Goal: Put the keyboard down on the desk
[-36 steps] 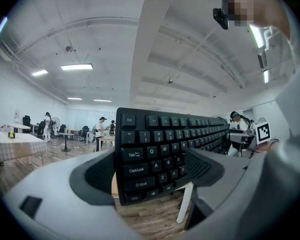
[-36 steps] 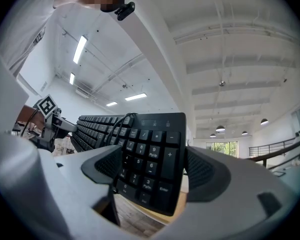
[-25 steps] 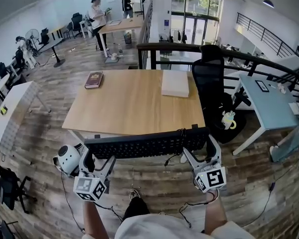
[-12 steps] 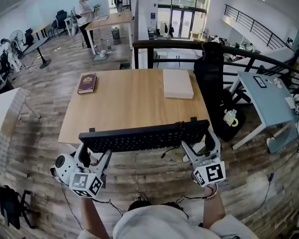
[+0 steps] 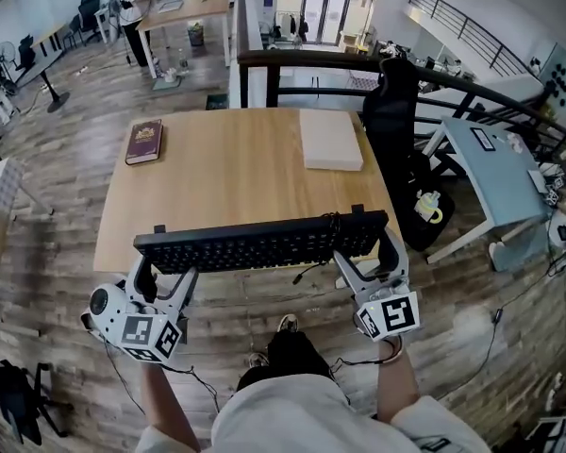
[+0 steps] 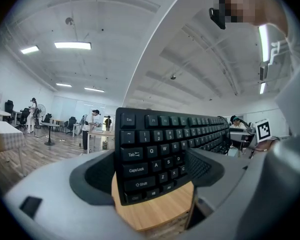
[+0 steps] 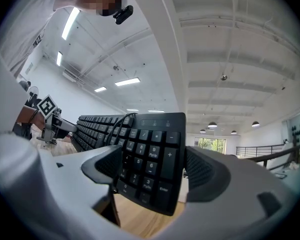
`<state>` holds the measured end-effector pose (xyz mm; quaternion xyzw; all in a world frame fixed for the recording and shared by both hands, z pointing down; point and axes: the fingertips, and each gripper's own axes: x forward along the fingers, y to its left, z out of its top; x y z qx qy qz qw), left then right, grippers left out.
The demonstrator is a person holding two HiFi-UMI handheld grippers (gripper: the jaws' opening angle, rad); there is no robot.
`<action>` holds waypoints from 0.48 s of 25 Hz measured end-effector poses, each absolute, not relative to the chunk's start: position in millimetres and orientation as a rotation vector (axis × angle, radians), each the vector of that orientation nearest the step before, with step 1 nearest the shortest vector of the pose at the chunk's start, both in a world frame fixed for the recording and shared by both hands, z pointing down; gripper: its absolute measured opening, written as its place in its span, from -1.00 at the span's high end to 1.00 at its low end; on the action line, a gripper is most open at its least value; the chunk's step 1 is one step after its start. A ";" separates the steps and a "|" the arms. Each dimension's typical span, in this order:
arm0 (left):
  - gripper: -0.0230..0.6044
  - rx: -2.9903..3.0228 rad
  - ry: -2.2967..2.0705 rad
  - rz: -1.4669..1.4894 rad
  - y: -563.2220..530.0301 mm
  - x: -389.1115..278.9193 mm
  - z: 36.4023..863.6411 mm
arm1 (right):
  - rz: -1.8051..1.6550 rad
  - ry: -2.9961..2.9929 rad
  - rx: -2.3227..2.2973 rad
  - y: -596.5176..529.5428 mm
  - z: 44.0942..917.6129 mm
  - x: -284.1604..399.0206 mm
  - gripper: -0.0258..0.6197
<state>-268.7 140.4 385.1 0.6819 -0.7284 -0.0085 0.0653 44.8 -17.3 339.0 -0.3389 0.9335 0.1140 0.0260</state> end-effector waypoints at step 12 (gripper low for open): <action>-0.47 2.039 -2.175 -0.022 51.5 -291.3 388.7 | 0.324 2.907 -1.052 -104.8 343.4 23.1 -0.30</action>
